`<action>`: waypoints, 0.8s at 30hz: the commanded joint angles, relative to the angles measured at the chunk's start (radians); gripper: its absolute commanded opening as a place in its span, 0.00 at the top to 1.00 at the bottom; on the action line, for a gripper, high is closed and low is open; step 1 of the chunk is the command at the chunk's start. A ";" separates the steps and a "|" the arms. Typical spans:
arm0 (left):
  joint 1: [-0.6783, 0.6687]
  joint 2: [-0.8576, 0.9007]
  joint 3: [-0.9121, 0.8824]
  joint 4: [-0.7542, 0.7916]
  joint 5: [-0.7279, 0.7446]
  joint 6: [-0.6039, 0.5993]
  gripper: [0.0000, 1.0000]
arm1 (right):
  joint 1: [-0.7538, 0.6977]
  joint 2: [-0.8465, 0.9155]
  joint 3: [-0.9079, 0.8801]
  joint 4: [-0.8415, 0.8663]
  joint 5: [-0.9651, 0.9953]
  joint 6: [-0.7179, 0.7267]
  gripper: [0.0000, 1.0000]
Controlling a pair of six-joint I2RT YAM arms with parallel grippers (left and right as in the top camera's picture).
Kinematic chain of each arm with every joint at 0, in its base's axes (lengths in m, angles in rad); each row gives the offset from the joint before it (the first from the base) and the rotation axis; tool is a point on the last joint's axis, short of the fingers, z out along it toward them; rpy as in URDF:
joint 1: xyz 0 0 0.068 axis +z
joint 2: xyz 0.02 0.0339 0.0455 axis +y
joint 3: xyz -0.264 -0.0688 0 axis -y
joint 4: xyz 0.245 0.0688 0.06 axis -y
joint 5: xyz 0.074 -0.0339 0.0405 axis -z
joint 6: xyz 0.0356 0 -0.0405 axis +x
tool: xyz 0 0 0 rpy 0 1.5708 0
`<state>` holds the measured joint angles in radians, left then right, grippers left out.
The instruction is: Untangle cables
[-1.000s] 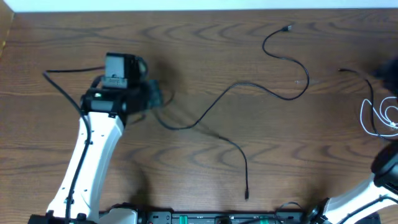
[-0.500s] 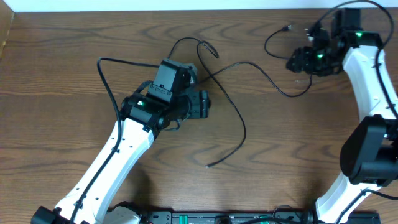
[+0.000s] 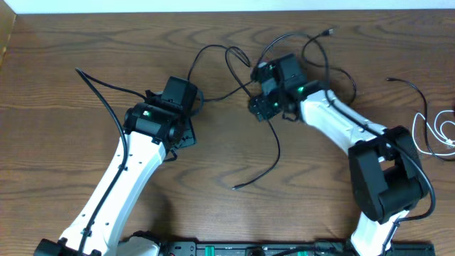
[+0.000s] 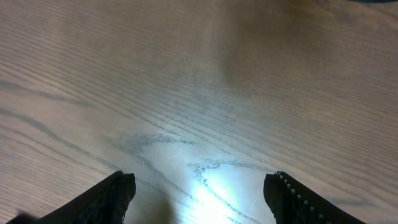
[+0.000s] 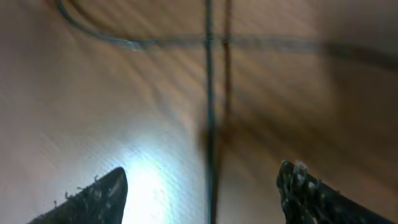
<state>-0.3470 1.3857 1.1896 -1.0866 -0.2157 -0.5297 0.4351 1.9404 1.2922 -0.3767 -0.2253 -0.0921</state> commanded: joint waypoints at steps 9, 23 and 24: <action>0.003 -0.005 0.007 -0.005 -0.002 -0.022 0.29 | 0.083 0.078 -0.173 0.322 0.163 0.002 0.38; 0.003 -0.005 0.007 -0.005 -0.002 -0.022 0.28 | -0.244 -0.162 -0.101 0.185 0.214 -0.003 0.99; 0.003 -0.005 0.007 -0.005 -0.002 -0.022 0.28 | -0.265 -0.140 -0.101 0.178 0.198 -0.003 0.99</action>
<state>-0.3470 1.3857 1.1896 -1.0893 -0.2123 -0.5465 0.2012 1.7535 1.1954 -0.1738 0.0330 -0.0914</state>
